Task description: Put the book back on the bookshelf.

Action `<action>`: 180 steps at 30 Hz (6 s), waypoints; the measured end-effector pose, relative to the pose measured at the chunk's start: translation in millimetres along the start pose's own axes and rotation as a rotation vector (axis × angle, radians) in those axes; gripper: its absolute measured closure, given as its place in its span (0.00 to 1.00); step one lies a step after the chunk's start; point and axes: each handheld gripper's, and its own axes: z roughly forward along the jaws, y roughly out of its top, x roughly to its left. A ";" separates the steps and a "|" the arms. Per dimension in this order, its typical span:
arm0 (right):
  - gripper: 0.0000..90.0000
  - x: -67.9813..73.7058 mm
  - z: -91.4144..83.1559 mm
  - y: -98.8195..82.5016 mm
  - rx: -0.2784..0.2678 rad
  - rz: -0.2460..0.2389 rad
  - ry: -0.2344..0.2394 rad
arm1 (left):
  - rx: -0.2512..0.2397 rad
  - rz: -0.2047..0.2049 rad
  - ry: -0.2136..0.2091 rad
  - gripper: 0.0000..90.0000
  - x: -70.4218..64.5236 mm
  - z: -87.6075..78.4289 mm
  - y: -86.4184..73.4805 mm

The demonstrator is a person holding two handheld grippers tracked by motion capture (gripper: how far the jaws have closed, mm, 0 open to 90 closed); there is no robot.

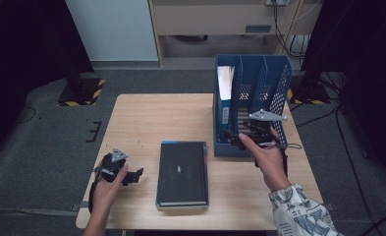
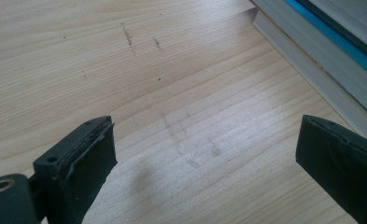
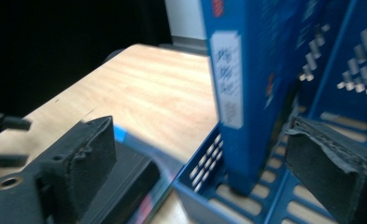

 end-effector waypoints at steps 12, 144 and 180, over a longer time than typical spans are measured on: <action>0.18 16.2 8.7 -41.1 0.045 -0.016 0.069 | -0.031 -0.015 0.018 0.07 -2.0 0.4 -5.8; 0.06 49.1 77.3 -111.8 0.271 0.207 0.358 | -0.151 -0.010 -0.497 0.25 -76.7 14.4 33.5; 0.14 53.2 64.8 -93.9 0.241 0.217 0.329 | -0.209 0.003 -0.491 0.36 -76.5 4.8 40.9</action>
